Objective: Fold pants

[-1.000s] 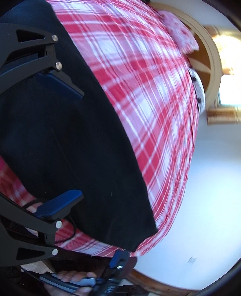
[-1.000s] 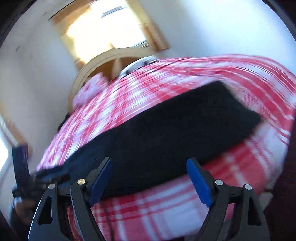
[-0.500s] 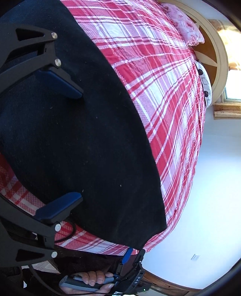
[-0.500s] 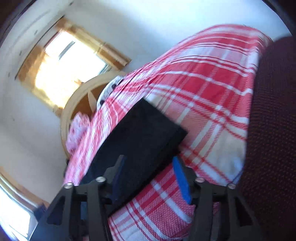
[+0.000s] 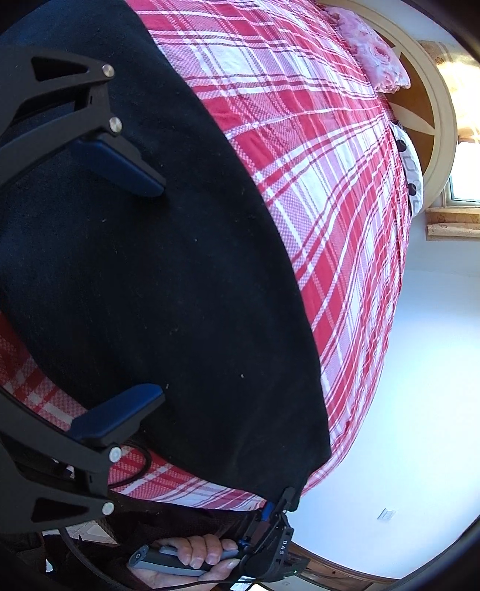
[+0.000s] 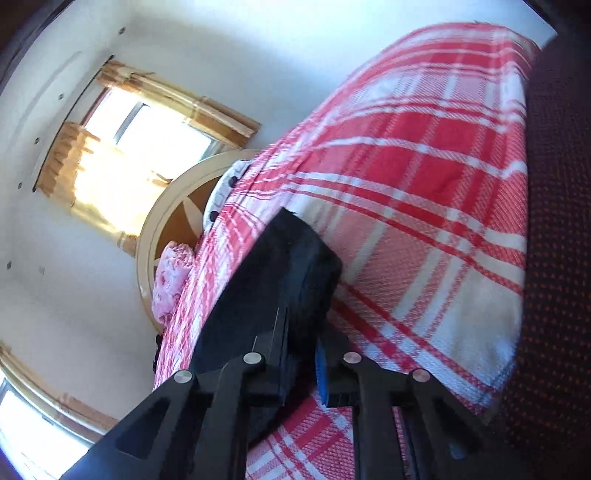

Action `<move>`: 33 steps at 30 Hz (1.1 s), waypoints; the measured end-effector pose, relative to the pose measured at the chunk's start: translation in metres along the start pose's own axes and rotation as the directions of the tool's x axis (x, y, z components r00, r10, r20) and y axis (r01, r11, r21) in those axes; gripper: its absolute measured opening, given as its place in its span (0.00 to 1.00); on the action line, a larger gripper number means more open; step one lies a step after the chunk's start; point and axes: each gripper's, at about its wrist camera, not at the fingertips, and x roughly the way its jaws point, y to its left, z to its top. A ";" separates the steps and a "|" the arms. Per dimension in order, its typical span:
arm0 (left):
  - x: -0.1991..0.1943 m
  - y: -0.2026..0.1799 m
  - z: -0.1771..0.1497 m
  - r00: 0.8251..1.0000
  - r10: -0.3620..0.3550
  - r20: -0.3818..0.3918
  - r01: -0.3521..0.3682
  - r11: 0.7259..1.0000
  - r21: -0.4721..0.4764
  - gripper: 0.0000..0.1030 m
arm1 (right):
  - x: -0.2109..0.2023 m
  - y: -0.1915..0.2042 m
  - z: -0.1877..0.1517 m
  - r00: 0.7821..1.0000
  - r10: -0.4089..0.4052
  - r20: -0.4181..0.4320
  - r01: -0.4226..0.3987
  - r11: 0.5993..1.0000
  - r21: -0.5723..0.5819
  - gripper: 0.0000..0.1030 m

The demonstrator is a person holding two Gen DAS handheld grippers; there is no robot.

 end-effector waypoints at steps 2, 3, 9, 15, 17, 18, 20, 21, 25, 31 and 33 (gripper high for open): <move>0.000 0.001 0.000 1.000 -0.004 0.002 0.004 1.000 -0.003 1.00 | -0.001 0.004 0.002 1.000 -0.006 0.005 0.006 1.000 -0.024 0.12; 0.000 0.002 0.000 1.000 -0.006 0.001 0.006 1.000 -0.005 1.00 | -0.001 0.005 0.002 1.000 -0.009 0.007 0.009 1.000 -0.026 0.12; -0.011 0.011 0.002 0.998 -0.057 0.026 0.059 0.997 -0.053 1.00 | 0.003 0.032 0.003 1.000 0.003 0.003 -0.002 0.991 -0.137 0.10; -0.037 0.034 0.004 0.992 -0.069 0.108 0.083 0.988 -0.131 1.00 | 0.000 0.133 -0.033 0.992 0.116 -0.057 -0.129 0.861 -0.492 0.10; -0.043 0.041 0.003 0.990 -0.067 0.125 0.086 0.984 -0.154 1.00 | 0.009 0.159 -0.055 0.982 0.147 -0.116 -0.187 0.810 -0.556 0.10; -0.045 0.044 0.002 0.989 -0.070 0.134 0.092 0.982 -0.166 1.00 | 0.016 0.169 -0.066 0.975 0.164 -0.151 -0.221 0.793 -0.568 0.10; -0.048 0.049 0.000 0.986 -0.088 0.143 0.114 0.976 -0.187 1.00 | 0.028 0.186 -0.088 0.964 0.171 -0.203 -0.261 0.754 -0.602 0.10; -0.048 0.052 -0.001 0.983 -0.108 0.146 0.136 0.971 -0.198 1.00 | 0.033 0.191 -0.097 0.960 0.167 -0.226 -0.274 0.738 -0.617 0.10; -0.038 0.057 -0.007 0.965 -0.222 0.138 0.251 0.933 -0.258 1.00 | 0.055 0.201 -0.133 0.931 0.153 -0.330 -0.339 0.693 -0.636 0.10; -0.026 0.052 -0.007 0.926 -0.353 0.136 0.378 0.876 -0.300 1.00 | 0.070 0.198 -0.167 0.918 0.096 -0.385 -0.347 0.661 -0.665 0.10; -0.025 0.051 -0.002 0.921 -0.363 0.142 0.389 0.872 -0.297 1.00 | 0.069 0.196 -0.175 0.917 0.068 -0.392 -0.344 0.630 -0.696 0.10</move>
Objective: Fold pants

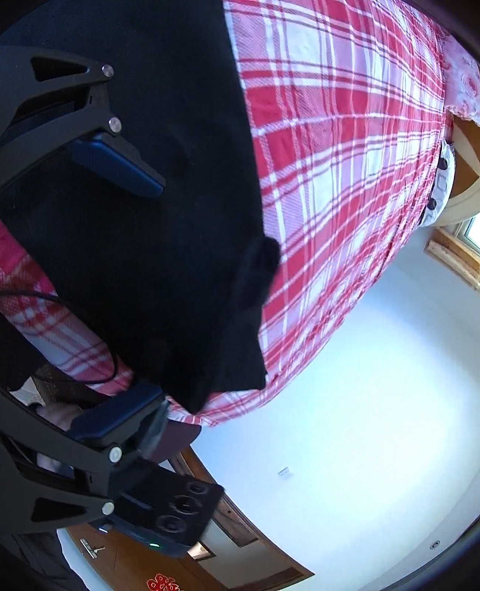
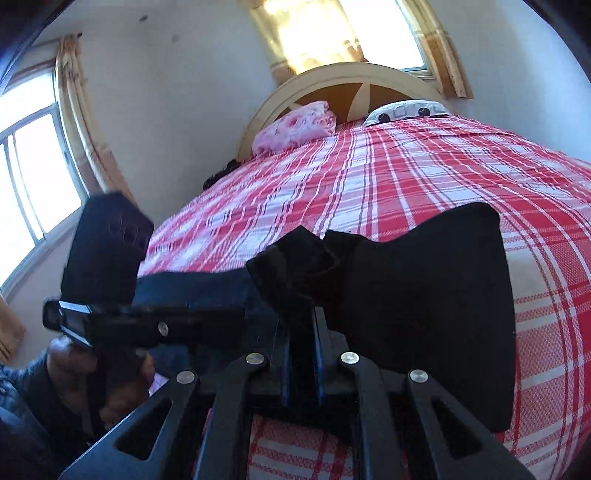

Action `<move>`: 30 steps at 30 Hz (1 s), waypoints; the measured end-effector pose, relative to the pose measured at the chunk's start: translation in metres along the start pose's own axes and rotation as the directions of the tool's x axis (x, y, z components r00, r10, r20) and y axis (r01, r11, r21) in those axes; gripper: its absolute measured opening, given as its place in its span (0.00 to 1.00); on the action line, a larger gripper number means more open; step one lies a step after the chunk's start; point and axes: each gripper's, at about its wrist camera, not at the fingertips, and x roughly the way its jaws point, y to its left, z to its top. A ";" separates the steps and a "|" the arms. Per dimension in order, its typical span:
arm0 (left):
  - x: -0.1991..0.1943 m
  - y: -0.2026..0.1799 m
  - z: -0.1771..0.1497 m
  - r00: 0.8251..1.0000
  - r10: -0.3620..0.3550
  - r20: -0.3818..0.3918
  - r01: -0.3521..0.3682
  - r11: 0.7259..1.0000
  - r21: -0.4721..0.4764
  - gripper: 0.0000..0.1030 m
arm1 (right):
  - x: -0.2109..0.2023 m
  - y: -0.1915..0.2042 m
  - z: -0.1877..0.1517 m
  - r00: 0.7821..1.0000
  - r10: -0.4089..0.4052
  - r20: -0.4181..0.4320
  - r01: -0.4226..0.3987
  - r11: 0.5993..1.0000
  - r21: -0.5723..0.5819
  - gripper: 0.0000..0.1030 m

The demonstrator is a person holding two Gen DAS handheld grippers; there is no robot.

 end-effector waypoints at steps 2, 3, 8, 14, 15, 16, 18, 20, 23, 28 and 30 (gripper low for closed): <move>0.003 -0.003 0.005 1.000 -0.001 -0.003 0.001 1.000 0.011 1.00 | 0.001 0.005 -0.006 1.000 -0.009 -0.013 0.008 0.999 -0.047 0.10; 0.004 -0.005 0.007 1.000 0.003 -0.005 -0.003 1.000 0.019 1.00 | 0.002 0.008 -0.007 1.000 -0.011 -0.017 0.010 0.997 -0.071 0.10; 0.019 -0.011 0.016 0.998 0.002 -0.056 0.001 0.999 0.054 0.84 | 0.002 0.029 -0.015 1.000 -0.021 -0.008 0.020 0.982 -0.186 0.10; 0.018 -0.014 0.016 0.997 -0.028 -0.078 0.030 0.999 0.025 0.76 | 0.006 0.036 -0.023 0.999 -0.049 -0.017 0.043 0.965 -0.259 0.10; 0.017 -0.014 0.016 0.997 -0.027 -0.073 0.028 0.999 0.024 0.76 | 0.006 0.034 -0.023 0.998 -0.053 -0.019 0.046 0.965 -0.257 0.10; 0.017 -0.015 0.016 0.997 -0.018 -0.071 0.020 0.999 0.027 0.76 | 0.006 0.033 -0.024 0.998 -0.054 -0.019 0.047 0.965 -0.256 0.10; 0.020 -0.017 0.015 0.997 0.020 -0.079 -0.016 0.999 0.051 0.72 | 0.005 0.033 -0.024 0.999 -0.048 -0.017 0.042 0.966 -0.256 0.10; 0.024 -0.020 0.014 0.995 0.048 -0.091 -0.041 0.996 0.079 0.33 | 0.003 0.035 -0.024 0.999 -0.036 -0.010 0.032 0.964 -0.264 0.10; 0.022 -0.018 0.013 0.995 0.050 -0.090 -0.042 0.995 0.088 0.14 | -0.001 0.038 -0.024 1.000 -0.012 0.001 0.012 0.956 -0.294 0.13; 0.009 -0.015 0.014 0.993 0.107 -0.047 -0.100 0.987 0.124 0.10 | -0.008 0.032 -0.019 1.000 0.024 0.014 -0.019 0.959 -0.284 0.15; 0.000 -0.007 0.014 0.993 0.118 -0.032 -0.114 0.987 0.111 0.10 | -0.015 0.029 -0.016 0.999 0.042 0.031 -0.032 0.962 -0.270 0.27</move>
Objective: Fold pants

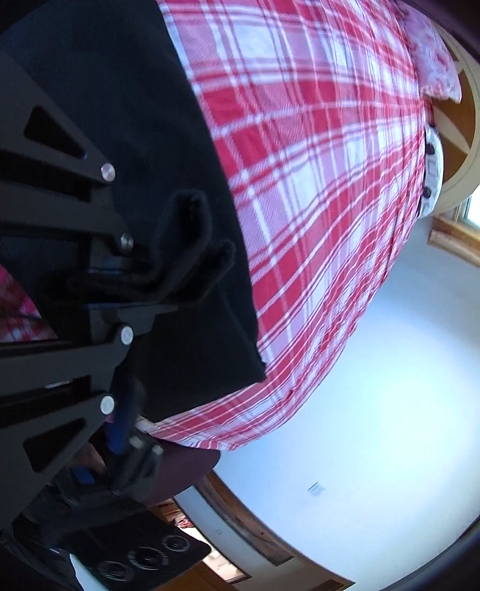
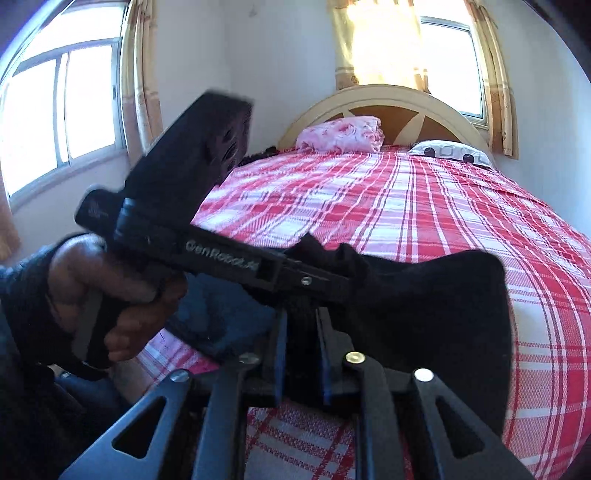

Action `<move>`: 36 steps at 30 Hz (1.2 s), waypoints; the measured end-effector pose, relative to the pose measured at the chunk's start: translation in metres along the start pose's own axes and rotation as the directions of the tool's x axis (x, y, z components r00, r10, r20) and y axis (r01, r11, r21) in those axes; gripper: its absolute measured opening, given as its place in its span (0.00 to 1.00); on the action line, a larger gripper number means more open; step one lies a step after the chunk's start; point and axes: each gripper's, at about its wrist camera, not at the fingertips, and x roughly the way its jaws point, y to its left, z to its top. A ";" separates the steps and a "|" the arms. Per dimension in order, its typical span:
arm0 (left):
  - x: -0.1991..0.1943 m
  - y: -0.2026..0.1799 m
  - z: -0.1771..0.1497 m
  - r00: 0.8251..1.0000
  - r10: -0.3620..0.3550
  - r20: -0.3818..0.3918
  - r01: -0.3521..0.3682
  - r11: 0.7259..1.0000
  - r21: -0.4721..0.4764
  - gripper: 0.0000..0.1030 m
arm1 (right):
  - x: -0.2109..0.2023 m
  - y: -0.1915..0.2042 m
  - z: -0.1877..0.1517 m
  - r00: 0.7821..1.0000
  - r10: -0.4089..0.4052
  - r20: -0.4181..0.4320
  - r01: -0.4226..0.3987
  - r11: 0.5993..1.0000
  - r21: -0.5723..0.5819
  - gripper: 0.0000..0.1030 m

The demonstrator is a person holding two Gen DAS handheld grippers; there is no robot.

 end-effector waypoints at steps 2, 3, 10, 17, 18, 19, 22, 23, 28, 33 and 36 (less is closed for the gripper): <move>-0.007 0.012 -0.004 1.000 0.010 0.005 -0.010 1.000 -0.027 0.10 | -0.012 -0.009 0.003 0.999 0.025 0.038 -0.026 0.999 0.035 0.37; -0.009 0.017 -0.006 1.000 0.014 0.002 -0.014 0.999 -0.037 0.10 | -0.015 -0.012 0.003 0.998 0.033 0.049 -0.035 0.998 0.051 0.43; -0.012 0.041 -0.023 0.998 0.054 -0.014 -0.055 0.994 -0.092 0.10 | -0.030 -0.042 0.000 0.998 -0.016 0.067 0.003 0.982 0.190 0.46; -0.027 0.033 -0.036 0.967 0.254 0.001 -0.254 0.967 0.023 0.62 | -0.024 -0.039 -0.001 0.999 -0.020 0.044 0.012 0.982 0.186 0.46; -0.031 0.035 -0.038 0.963 0.270 0.009 -0.270 0.963 0.021 0.66 | -0.024 -0.039 -0.001 0.999 -0.021 0.042 0.013 0.984 0.180 0.46; -0.036 0.038 -0.040 0.958 0.286 0.014 -0.287 0.958 0.016 0.69 | -0.023 -0.042 -0.001 0.999 -0.018 0.042 0.010 0.983 0.181 0.46; -0.051 0.045 -0.043 0.949 0.314 0.036 -0.314 0.949 -0.007 0.69 | -0.022 -0.043 -0.004 0.999 -0.018 0.038 0.010 0.981 0.193 0.46; -0.053 0.046 -0.042 0.953 0.298 0.047 -0.297 0.955 -0.025 0.69 | -0.022 -0.044 -0.004 0.999 -0.023 0.036 0.016 0.980 0.196 0.46; -0.042 0.022 -0.030 0.978 0.202 0.054 -0.204 0.979 0.022 0.59 | -0.031 -0.049 0.005 0.999 -0.004 0.042 -0.006 0.976 0.219 0.46; -0.011 0.014 -0.025 0.981 0.195 -0.005 -0.194 0.980 0.037 0.46 | -0.072 -0.061 0.007 0.996 0.024 0.084 -0.045 0.966 0.253 0.47; 0.001 0.017 -0.024 0.975 0.220 -0.021 -0.220 0.975 0.022 0.33 | -0.090 -0.069 -0.003 0.994 0.025 0.104 -0.056 0.950 0.306 0.51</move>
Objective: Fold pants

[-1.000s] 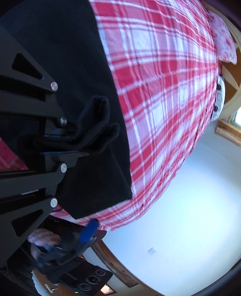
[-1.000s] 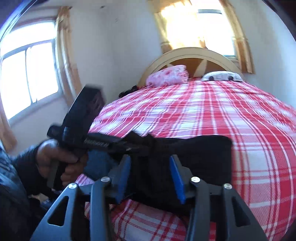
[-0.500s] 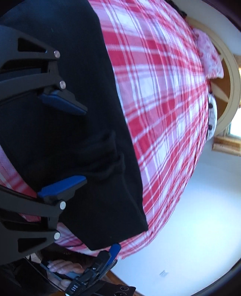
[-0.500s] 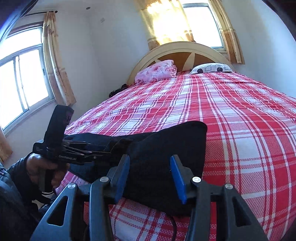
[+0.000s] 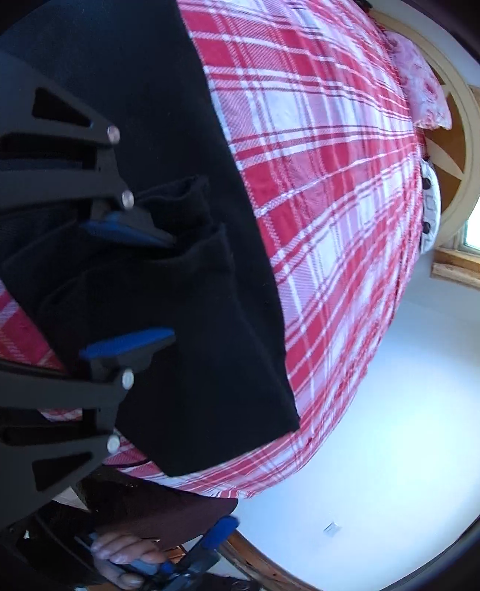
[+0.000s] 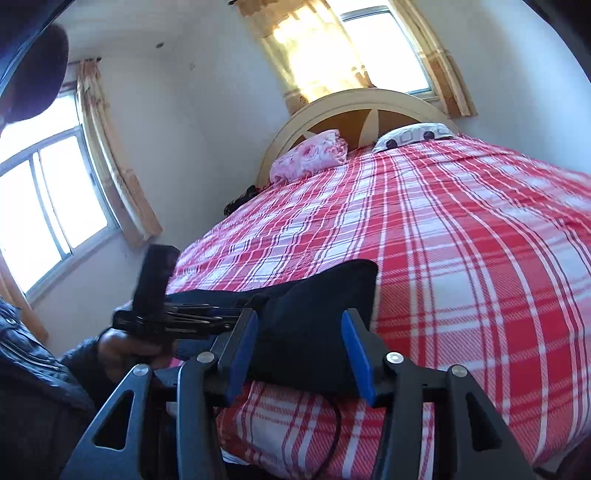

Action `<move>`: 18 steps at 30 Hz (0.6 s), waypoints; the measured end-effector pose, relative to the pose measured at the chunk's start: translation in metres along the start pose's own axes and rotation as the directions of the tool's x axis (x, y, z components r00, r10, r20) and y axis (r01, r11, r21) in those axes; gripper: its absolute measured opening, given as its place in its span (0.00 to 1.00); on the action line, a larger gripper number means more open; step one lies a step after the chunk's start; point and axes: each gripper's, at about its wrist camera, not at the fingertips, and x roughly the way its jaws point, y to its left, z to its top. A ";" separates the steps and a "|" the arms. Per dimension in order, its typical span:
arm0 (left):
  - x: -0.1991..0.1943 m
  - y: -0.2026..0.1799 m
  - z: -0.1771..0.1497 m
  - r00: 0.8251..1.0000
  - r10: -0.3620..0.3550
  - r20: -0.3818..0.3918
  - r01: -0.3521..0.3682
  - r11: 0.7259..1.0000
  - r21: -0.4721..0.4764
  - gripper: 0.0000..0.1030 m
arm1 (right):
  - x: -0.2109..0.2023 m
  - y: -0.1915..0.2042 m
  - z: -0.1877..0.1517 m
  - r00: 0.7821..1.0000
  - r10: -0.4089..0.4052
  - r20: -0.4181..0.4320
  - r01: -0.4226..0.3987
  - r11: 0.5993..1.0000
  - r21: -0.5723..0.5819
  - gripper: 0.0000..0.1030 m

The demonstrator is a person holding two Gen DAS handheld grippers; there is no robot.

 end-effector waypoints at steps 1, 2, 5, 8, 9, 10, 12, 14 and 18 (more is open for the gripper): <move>0.000 0.001 0.000 1.000 0.027 0.006 -0.027 1.000 0.005 0.13 | -0.002 -0.001 -0.001 1.000 -0.005 0.004 0.005 1.000 0.004 0.52; -0.002 0.001 -0.001 0.999 0.046 0.010 -0.046 0.999 0.008 0.07 | -0.002 -0.003 -0.004 1.000 -0.016 0.003 0.016 1.000 0.006 0.52; -0.019 0.010 -0.004 0.997 0.049 0.051 -0.048 0.999 -0.006 0.06 | 0.003 -0.001 -0.007 1.000 -0.020 -0.008 0.020 1.000 -0.003 0.52; -0.028 0.021 -0.010 0.997 0.061 0.042 -0.060 0.998 -0.024 0.06 | 0.005 0.005 -0.009 1.000 -0.004 -0.006 0.004 1.000 -0.028 0.52; -0.027 0.023 -0.012 0.997 0.064 0.038 -0.063 0.998 -0.027 0.06 | 0.006 0.006 -0.010 1.000 -0.002 -0.007 0.001 1.000 -0.029 0.52; -0.024 0.024 -0.014 0.997 0.071 0.029 -0.070 0.997 -0.028 0.06 | 0.009 0.005 -0.011 1.000 0.001 -0.009 -0.001 1.000 -0.023 0.52; -0.020 0.021 -0.013 0.998 0.060 0.027 -0.059 0.998 -0.028 0.06 | 0.016 0.001 -0.014 1.000 0.002 -0.023 -0.002 1.000 0.000 0.52; -0.021 0.015 -0.012 0.997 0.065 0.036 -0.064 0.998 -0.009 0.06 | 0.023 0.000 -0.014 1.000 0.000 -0.031 0.001 1.000 0.013 0.52; -0.029 0.022 -0.010 0.997 0.055 0.052 -0.053 0.998 -0.030 0.06 | 0.037 0.016 -0.002 0.998 0.069 -0.010 -0.069 0.997 -0.020 0.52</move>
